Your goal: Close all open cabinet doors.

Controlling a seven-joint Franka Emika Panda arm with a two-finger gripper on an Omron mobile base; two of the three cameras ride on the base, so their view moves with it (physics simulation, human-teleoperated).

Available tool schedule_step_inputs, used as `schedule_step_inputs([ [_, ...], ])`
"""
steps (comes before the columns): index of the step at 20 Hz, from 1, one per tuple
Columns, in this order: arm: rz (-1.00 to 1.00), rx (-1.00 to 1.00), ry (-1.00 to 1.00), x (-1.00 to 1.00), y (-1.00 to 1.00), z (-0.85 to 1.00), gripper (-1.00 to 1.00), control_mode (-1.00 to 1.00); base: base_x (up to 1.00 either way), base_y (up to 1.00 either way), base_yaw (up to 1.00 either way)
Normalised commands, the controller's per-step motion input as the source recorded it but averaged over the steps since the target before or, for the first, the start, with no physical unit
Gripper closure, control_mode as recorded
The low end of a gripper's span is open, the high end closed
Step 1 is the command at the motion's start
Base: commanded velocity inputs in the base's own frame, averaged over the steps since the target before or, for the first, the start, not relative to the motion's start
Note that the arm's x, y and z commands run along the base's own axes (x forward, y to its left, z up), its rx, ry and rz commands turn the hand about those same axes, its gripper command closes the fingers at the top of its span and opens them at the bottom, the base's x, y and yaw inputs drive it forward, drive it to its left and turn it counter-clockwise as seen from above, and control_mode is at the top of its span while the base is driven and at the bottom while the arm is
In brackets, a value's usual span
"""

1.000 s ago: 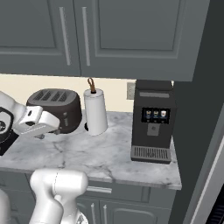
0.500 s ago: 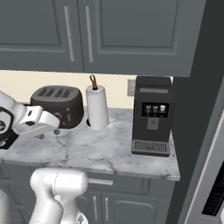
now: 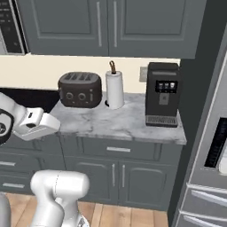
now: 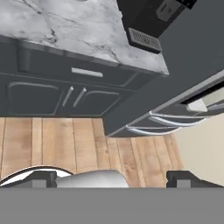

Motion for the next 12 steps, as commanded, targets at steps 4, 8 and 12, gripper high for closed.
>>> schedule_step_inputs([
  [4, 0.00, 0.00, 0.00, 0.00, 0.00, 0.00, -1.00, 1.00, -0.81, 0.67, 0.00],
  [8, 0.00, 0.00, 0.00, 0.00, 0.00, 0.00, -1.00, 1.00, -0.59, 0.82, 0.00],
  [12, 0.00, 0.00, 0.00, 0.00, 0.00, 0.00, -1.00, 1.00, -0.28, 0.98, -0.02],
])
